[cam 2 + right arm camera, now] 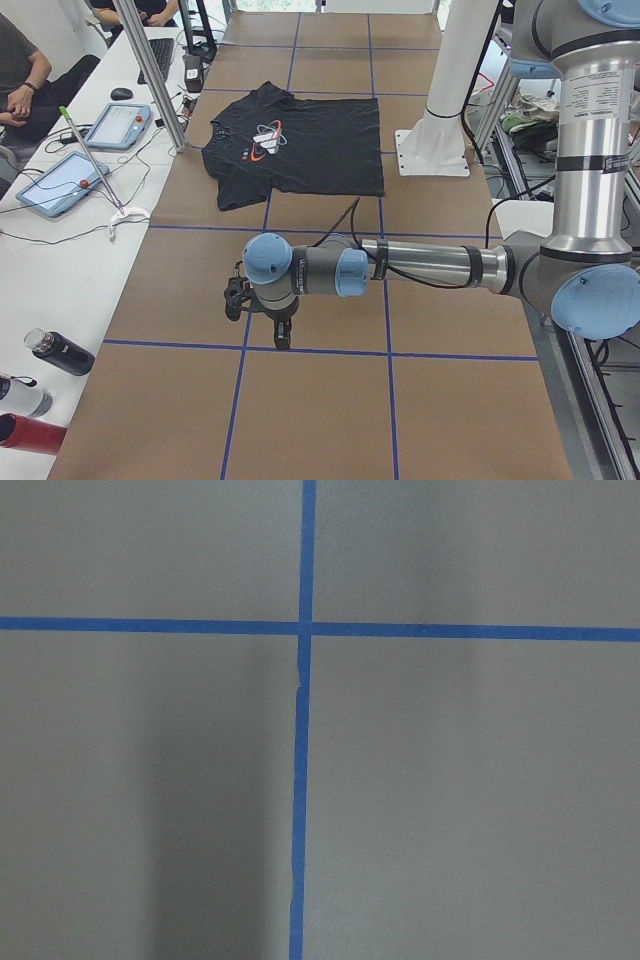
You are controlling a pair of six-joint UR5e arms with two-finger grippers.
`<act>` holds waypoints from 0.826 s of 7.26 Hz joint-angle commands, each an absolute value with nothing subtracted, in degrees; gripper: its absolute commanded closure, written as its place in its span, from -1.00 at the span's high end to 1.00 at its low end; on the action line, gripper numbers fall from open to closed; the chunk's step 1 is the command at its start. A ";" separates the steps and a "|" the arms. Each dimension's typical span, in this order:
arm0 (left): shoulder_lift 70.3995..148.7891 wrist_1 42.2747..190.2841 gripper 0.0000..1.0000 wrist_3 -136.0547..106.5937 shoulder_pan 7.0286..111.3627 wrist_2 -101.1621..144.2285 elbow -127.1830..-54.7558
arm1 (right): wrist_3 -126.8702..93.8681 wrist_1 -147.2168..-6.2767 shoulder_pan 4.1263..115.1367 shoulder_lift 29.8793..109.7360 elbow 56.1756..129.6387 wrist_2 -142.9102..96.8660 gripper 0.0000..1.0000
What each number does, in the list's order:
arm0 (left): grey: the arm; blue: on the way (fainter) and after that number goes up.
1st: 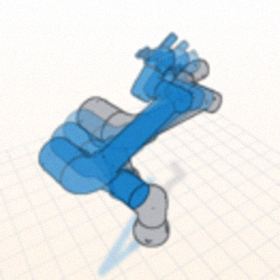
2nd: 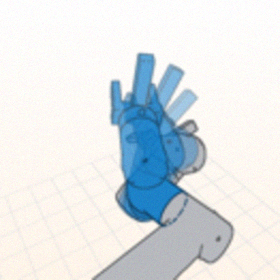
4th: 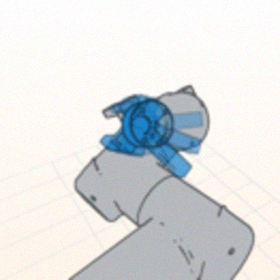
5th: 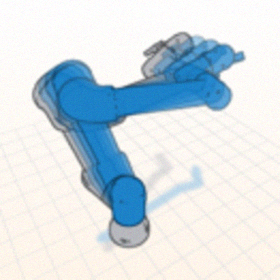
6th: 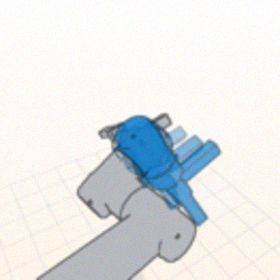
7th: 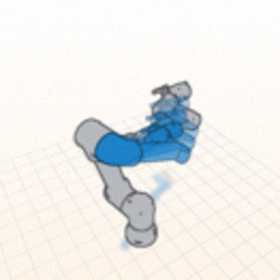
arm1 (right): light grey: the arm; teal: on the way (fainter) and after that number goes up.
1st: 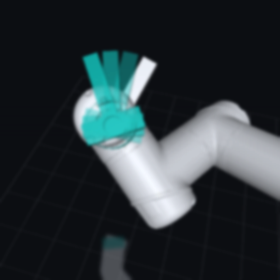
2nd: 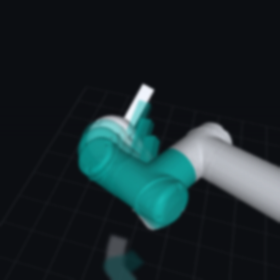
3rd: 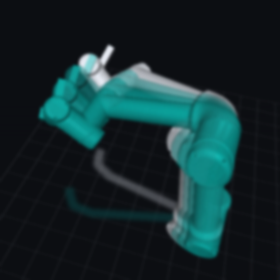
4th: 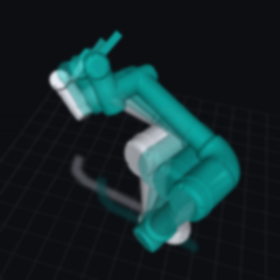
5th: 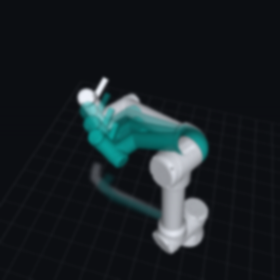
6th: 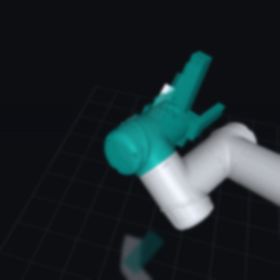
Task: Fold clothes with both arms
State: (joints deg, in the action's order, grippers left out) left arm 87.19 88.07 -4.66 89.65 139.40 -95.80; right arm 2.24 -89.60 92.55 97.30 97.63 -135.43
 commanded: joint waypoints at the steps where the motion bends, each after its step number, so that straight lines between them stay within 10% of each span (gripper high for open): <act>1: 87.27 88.07 1.00 -4.66 89.65 139.39 -95.80 | 2.46 -89.74 92.46 97.38 98.08 -135.97 1.00; 6: 95.85 88.86 1.00 -4.39 89.47 139.66 -95.71 | 1.94 -89.21 90.80 93.54 98.44 -137.02 1.00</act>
